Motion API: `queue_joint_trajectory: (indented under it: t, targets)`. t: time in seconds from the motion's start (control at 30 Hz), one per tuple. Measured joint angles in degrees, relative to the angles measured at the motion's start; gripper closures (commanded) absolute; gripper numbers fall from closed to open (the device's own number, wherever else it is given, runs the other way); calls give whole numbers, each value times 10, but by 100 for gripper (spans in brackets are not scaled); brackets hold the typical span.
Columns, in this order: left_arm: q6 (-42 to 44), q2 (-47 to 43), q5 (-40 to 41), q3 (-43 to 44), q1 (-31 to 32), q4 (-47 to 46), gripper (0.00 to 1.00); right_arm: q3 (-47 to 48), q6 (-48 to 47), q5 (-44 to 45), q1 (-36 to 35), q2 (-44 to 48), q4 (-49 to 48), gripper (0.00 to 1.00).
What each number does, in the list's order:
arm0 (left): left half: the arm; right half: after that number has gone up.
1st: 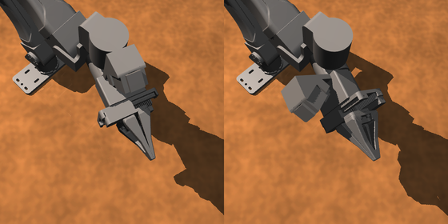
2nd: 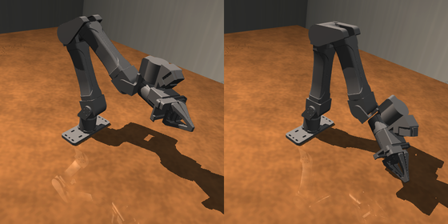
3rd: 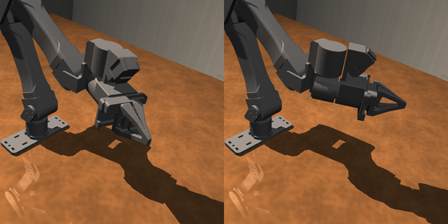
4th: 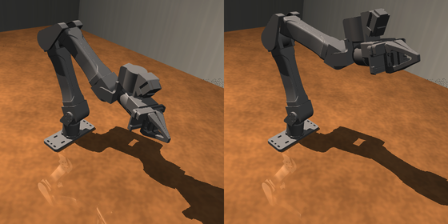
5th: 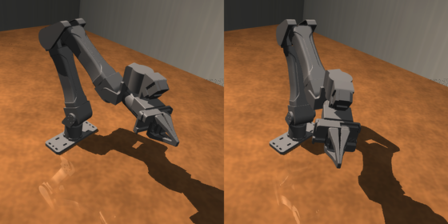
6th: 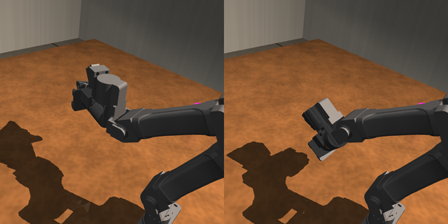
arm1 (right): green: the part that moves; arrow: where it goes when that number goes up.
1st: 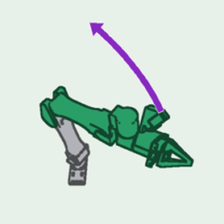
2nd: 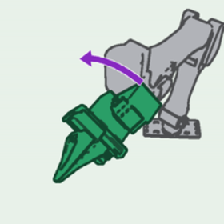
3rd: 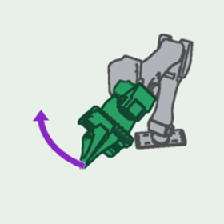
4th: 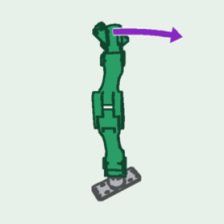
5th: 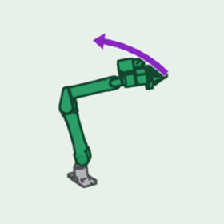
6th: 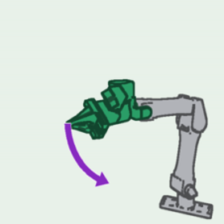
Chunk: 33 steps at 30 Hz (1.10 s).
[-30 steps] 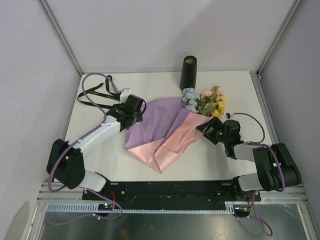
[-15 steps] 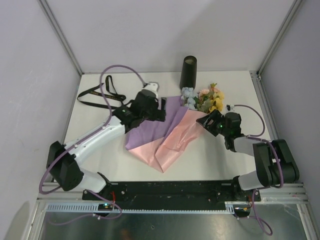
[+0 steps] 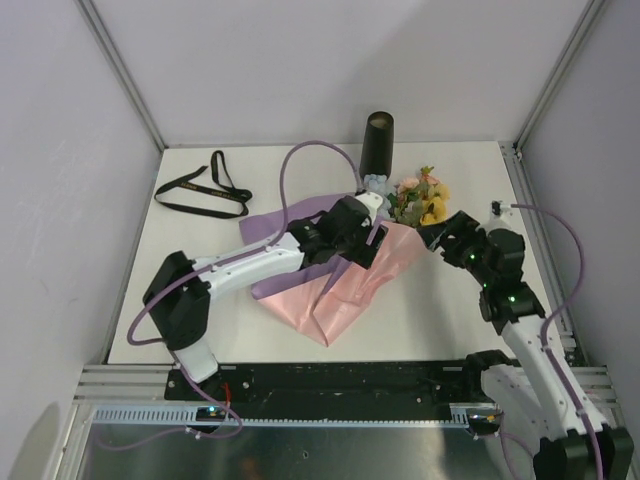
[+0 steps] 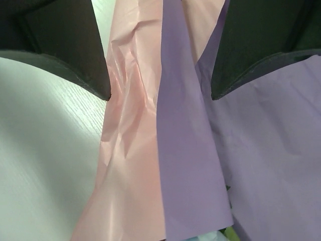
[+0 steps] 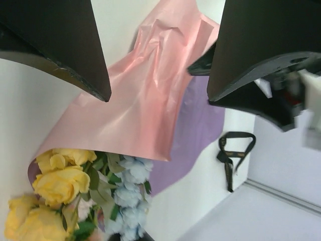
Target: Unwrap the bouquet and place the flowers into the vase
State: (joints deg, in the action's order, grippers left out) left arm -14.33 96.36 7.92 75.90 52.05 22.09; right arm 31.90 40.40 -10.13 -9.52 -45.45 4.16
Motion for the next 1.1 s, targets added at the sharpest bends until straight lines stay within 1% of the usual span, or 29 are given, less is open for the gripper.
queue_joint_trajectory:
  t: [0.13, 0.2, 0.27, 0.37, 0.43, 0.5, 0.6, 0.67, 0.73, 0.8, 0.83, 0.87, 0.93, 1.1]
  targets:
    - [21, 30, 18, 12, 14, -18, 17, 15, -6, 7, 0, 71, 52, 15]
    - [34, 43, 25, 12, 16, -30, 19, 15, -6, 7, -1, 92, 71, 15]
    - [45, 56, 31, 12, 16, -42, 25, 15, -5, 6, -3, 102, 84, 16]
    - [55, 71, 42, 11, 17, -52, 43, 15, -2, 6, -9, 108, 96, 15]
    - [60, 76, 50, 10, 17, -54, 51, 15, 0, 6, -13, 108, 103, 15]
    - [67, 76, 57, 9, 18, -54, 54, 15, 1, 5, -15, 109, 107, 15]
    - [74, 76, 71, 9, 23, -63, 54, 15, 1, 5, -15, 109, 107, 15]
    - [78, 76, 81, 9, 26, -68, 59, 15, 1, 5, -15, 110, 108, 15]
    - [80, 76, 88, 9, 29, -70, 71, 15, 1, 4, -15, 112, 108, 15]
    - [83, 78, 92, 9, 30, -72, 88, 15, 1, 4, -15, 118, 107, 15]
    - [84, 80, 95, 8, 30, -74, 94, 15, 1, 4, -15, 122, 107, 15]
    - [85, 82, 95, 7, 30, -74, 97, 15, 1, 4, -15, 126, 107, 15]
    - [85, 83, 95, 5, 30, -74, 99, 16, 1, 4, -15, 133, 107, 15]
    - [77, 75, 78, -4, 35, -74, 100, 27, 1, 5, -15, 137, 113, 15]
